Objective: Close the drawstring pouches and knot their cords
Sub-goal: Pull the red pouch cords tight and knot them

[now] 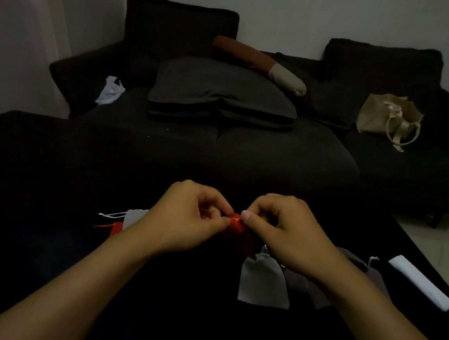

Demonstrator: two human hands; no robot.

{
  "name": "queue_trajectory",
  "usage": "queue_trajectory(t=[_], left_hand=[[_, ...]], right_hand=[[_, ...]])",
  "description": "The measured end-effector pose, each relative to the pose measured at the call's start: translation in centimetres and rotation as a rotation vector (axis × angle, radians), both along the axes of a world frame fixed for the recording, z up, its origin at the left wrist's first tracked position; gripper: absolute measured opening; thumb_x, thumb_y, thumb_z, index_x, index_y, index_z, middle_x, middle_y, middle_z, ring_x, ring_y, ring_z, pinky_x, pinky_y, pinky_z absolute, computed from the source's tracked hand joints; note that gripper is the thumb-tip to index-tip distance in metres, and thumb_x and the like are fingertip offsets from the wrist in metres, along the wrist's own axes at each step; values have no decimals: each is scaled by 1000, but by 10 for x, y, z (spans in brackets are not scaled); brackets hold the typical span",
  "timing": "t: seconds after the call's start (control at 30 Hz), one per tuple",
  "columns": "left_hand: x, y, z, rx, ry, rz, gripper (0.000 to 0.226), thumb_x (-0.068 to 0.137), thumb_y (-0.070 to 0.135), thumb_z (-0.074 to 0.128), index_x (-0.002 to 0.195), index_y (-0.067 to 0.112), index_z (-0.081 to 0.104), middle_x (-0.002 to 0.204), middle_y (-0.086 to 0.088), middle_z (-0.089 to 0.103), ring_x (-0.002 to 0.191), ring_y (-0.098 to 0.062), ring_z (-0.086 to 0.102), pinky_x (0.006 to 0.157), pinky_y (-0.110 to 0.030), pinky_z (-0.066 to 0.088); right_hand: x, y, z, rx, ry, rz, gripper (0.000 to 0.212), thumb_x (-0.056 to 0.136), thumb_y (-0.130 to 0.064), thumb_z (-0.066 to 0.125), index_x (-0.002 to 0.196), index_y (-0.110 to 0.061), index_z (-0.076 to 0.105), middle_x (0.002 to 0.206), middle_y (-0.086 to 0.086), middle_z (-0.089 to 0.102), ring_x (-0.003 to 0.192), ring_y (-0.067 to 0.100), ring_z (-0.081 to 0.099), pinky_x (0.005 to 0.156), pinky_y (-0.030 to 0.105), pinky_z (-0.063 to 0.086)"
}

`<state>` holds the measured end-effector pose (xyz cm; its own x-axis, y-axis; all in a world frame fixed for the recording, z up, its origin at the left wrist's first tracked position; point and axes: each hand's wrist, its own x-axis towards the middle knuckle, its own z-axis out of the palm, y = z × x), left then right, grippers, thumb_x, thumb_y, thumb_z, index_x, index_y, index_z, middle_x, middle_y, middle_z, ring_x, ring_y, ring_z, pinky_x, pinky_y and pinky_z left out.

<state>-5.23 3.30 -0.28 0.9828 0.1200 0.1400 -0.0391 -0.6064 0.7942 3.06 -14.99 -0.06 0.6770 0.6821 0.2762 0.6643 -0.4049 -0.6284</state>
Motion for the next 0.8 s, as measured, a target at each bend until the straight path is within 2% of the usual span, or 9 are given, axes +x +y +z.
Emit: queue_trajectory(t=[0.1,0.23,0.3,0.37,0.47,0.53,0.63,0.73,0.8], left_hand=[[-1,3,1,196,-16,-49,8,88,26,72,93,31,76,82,13,73,80,2,68,76,-20,55],[1,7,0,224,12,-61,10,92,32,65,84,30,71,83,8,69,76,-1,65,70,-22,51],[3,7,-5,143,44,-85,16,95,34,60,82,30,69,91,6,64,84,-8,63,78,-28,53],[5,3,-9,23,29,-109,19,96,32,58,80,30,69,101,4,58,93,-11,60,86,-27,51],[5,-6,-10,-274,14,-148,20,97,22,57,86,18,73,109,0,64,98,-13,64,80,-23,53],[5,-10,-8,-436,33,-134,19,97,18,56,96,11,74,105,-3,72,94,-15,69,78,-23,56],[5,-11,-6,-497,14,-13,19,95,21,59,96,11,75,89,-7,76,78,-13,69,67,-19,54],[5,-9,-5,-586,1,20,19,95,20,60,95,9,75,91,-11,76,78,-14,69,68,-22,54],[4,-7,-4,-631,5,12,18,95,20,60,94,10,75,89,-11,75,77,-15,69,68,-22,55]], right_hand=[[0,1,-5,-4,76,13,17,92,-32,65,82,-22,72,75,0,67,67,8,62,60,20,47],[2,3,-7,-2,98,3,18,91,-31,67,78,-19,71,72,3,65,62,3,56,59,19,45],[3,3,-7,0,132,16,18,91,-29,67,78,-17,70,73,6,65,61,3,54,59,20,44],[3,3,-8,-20,130,23,17,91,-27,67,78,-17,70,72,4,64,61,1,53,59,19,43],[2,2,-7,-25,122,24,16,90,-24,67,76,-16,69,76,4,64,62,2,52,60,21,43],[2,0,-6,-5,124,20,16,90,-24,67,75,-17,69,79,2,63,65,1,54,63,21,45],[2,1,-8,81,140,30,13,87,-28,71,75,-22,72,88,-4,61,81,6,60,75,24,49],[1,2,-8,184,247,77,13,89,-26,70,79,-18,74,89,5,68,83,15,66,81,33,53],[-1,2,-6,233,380,115,15,91,-22,67,83,-13,76,85,9,74,81,15,69,80,33,55]])
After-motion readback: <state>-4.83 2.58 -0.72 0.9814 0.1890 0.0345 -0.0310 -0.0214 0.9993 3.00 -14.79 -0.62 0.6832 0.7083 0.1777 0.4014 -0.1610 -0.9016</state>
